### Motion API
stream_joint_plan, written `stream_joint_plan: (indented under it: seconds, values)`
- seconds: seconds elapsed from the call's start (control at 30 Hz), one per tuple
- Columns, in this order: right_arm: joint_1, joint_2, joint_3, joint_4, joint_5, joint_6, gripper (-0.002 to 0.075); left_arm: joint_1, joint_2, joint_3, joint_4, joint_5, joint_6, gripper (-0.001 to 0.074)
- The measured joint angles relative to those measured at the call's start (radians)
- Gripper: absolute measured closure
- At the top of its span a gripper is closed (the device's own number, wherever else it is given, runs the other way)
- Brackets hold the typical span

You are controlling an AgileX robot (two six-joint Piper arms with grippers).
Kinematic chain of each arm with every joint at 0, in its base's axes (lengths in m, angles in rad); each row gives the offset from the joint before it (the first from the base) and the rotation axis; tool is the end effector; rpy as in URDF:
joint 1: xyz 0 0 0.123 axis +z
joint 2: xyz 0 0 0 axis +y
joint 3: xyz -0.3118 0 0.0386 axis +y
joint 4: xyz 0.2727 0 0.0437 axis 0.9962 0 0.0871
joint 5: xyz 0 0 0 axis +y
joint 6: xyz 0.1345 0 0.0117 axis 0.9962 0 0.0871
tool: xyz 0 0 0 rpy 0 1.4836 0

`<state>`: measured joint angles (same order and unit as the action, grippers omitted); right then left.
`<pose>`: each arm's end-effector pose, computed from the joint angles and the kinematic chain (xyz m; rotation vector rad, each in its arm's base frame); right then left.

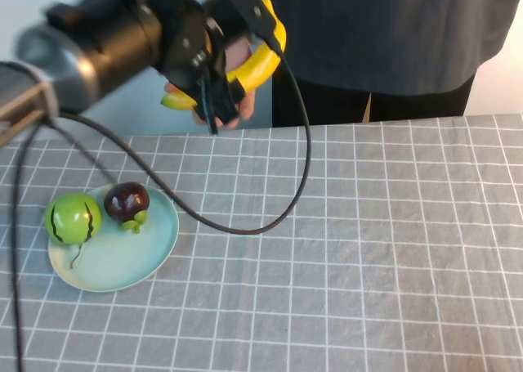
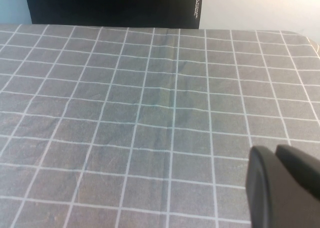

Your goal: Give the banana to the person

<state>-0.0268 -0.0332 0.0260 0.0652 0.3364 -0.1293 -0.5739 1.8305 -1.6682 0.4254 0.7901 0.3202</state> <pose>0.0906 0.0005 0.1646 -0.0524 1.8116 -0.0476 0.4260 -0.2283 0.3192 1.2263 2.0353 0.3811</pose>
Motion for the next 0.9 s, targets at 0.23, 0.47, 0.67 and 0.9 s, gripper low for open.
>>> stream_joint_plan:
  seconds: [0.23,0.47,0.67,0.9]
  values:
    - [0.000,0.000,0.000,0.000,0.000,0.000,0.0732,-0.075,-0.276,0.098,0.017,0.098,-0.176,0.0296]
    - [0.000,0.000,0.000,0.000,0.000,0.000,0.0732,-0.113,-0.734,0.436,0.015,0.097,-0.367,0.0689]
    - [0.000,0.000,0.000,0.000,0.000,0.000,0.0732,-0.113,-1.145,0.714,0.016,0.036,-0.465,0.0734]
    - [0.000,0.000,0.000,0.000,0.000,0.000,0.0732,-0.113,-1.433,0.928,0.002,0.003,-0.583,0.0738]
